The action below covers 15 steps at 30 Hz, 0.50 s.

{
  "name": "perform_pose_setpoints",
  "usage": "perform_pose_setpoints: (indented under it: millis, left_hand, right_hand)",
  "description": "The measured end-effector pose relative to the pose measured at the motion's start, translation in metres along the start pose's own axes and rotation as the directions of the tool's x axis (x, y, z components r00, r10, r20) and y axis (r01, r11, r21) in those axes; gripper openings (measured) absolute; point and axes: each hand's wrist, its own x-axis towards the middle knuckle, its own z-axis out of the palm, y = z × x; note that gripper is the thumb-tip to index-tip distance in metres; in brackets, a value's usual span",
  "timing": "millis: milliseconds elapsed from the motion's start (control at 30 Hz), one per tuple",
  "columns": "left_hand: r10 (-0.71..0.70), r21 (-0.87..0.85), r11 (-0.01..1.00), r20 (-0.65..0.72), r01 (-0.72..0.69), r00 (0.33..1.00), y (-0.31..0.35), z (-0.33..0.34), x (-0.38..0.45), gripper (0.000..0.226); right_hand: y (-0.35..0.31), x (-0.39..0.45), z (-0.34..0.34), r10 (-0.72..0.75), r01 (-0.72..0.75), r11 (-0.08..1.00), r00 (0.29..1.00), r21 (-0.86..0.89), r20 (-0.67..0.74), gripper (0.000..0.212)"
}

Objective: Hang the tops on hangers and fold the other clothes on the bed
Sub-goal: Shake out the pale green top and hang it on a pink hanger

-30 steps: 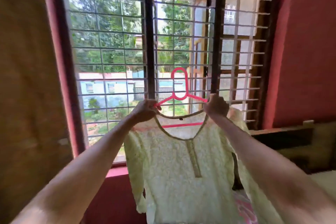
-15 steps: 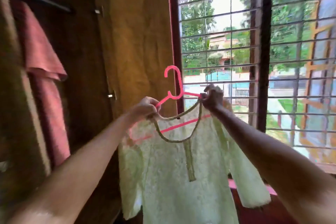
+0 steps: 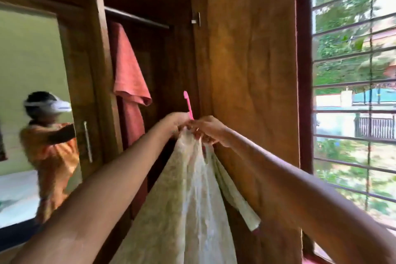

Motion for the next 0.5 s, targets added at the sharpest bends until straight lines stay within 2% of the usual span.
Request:
perform_pose_setpoints:
  millis: [67, 133, 200, 300, 367, 433, 500]
  left_hand:
    - [-0.023, -0.156, 0.988, -0.050, 0.015, 0.998, 0.013, -0.005, 0.015, 0.031]
    - [-0.021, -0.309, 0.951, -0.082, -0.005, 0.996, 0.025, -0.015, 0.031, 0.031]
    - [-0.053, -0.350, 0.936, -0.082, 0.021, 0.995, 0.037, -0.029, 0.037, 0.035]
    - [-0.051, -0.202, 0.979, -0.257, -0.002, 0.965, 0.051, -0.047, 0.040, 0.036]
    - [0.015, -0.009, 1.000, -0.412, -0.021, 0.911, 0.061, -0.060, 0.042, 0.032]
    - [0.166, 0.220, 0.975, -0.580, -0.043, 0.797, 0.072, -0.081, 0.043, 0.027]
    - [0.372, 0.507, 0.861, -0.680, 0.038, 0.632, 0.085, -0.109, 0.046, 0.024]
  right_hand:
    - [-0.010, 0.020, -0.004, -0.025, 0.022, 0.999, 0.995, 0.031, 0.094, 0.029]
    - [-0.017, 0.044, -0.014, -0.036, 0.029, 0.998, 0.991, 0.059, 0.127, 0.019]
    - [-0.025, 0.065, -0.018, -0.027, 0.010, 0.994, 0.988, 0.113, 0.149, 0.013]
    - [-0.046, 0.099, -0.018, -0.090, 0.049, 0.962, 0.986, 0.268, 0.141, 0.015]
    - [-0.063, 0.116, -0.018, -0.154, 0.095, 0.935, 0.977, 0.343, 0.148, 0.006]
    - [-0.082, 0.136, -0.018, -0.203, 0.143, 0.936, 0.966, 0.323, 0.161, 0.008]
    - [-0.103, 0.161, -0.015, -0.244, 0.182, 0.925, 0.957, 0.332, 0.158, 0.018]
